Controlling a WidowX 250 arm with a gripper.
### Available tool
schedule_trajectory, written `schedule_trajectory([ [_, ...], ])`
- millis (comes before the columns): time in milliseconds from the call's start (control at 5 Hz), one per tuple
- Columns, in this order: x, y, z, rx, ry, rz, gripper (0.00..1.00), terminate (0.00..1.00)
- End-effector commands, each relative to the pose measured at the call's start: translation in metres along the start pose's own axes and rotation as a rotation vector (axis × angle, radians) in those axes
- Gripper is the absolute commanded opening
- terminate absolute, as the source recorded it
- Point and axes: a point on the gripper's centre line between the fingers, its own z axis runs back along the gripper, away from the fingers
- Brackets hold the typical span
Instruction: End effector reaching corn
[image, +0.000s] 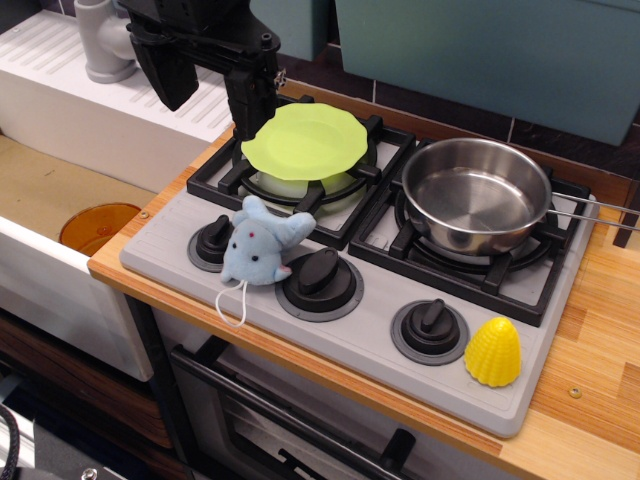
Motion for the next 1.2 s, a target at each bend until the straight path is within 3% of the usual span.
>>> schedule_trajectory([
  [0,0.000,0.000,0.000,0.000,0.000,0.000,1.00,0.00],
  [200,0.003,-0.007,0.010,0.061,0.034,-0.011,1.00,0.00],
  [800,0.003,-0.007,0.010,0.061,0.034,-0.011,1.00,0.00],
  [1000,-0.009,-0.046,0.003,0.062,0.054,0.095,1.00,0.00],
])
